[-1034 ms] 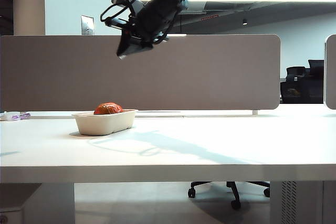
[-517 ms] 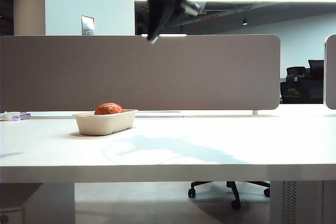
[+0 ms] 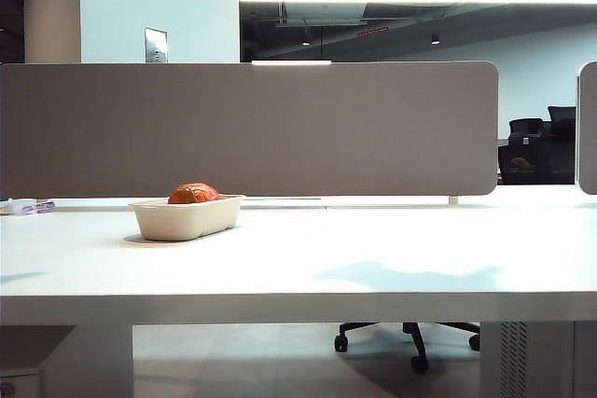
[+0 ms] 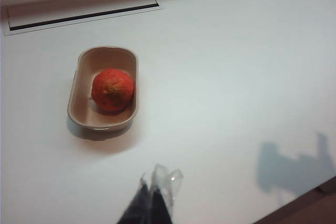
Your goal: Pick up the orange and place it into the paper lunchbox.
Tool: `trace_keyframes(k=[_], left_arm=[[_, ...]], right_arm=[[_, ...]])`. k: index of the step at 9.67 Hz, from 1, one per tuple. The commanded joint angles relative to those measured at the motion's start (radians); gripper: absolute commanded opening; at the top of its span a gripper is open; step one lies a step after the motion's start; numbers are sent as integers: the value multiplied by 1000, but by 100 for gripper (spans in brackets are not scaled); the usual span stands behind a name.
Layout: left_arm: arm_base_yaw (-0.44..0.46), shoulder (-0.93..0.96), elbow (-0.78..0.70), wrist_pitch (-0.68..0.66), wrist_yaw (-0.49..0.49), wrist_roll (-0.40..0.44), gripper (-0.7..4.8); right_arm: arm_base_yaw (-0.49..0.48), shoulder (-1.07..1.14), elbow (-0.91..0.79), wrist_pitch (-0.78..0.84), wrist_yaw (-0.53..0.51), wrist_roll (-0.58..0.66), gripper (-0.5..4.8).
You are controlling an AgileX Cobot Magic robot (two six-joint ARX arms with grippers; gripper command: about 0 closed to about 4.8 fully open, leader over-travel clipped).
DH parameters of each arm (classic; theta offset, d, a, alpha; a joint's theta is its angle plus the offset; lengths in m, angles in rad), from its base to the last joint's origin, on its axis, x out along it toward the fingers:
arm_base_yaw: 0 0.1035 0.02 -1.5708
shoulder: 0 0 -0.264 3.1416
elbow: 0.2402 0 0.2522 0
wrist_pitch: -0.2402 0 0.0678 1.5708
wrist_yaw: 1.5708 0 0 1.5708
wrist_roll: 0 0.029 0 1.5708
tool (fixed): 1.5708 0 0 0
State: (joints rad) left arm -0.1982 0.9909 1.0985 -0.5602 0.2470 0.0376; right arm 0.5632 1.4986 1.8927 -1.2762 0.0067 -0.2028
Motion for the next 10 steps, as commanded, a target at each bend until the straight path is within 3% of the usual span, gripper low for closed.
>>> trace_keyframes(k=[1, 2, 6, 7, 10], left_arm=[[0, -5, 3, 16, 3, 8, -7], [0, -8, -21, 24, 0, 7, -7], [-1, -71, -138, 87, -8, -3, -7], [-2, -242, -364, 316, -70, -30, -7], [-2, -337, -488, 423, -68, -32, -7]], right_arm=[[-30, -175, -194, 129, 2, 13, -5], [-56, -359, -421, 283, 2, 13, -6], [-60, -626, -785, 560, 28, 20, -6], [-60, -908, -1159, 799, 138, 103, -5], [-60, -1042, -1304, 852, 219, 106, -5]])
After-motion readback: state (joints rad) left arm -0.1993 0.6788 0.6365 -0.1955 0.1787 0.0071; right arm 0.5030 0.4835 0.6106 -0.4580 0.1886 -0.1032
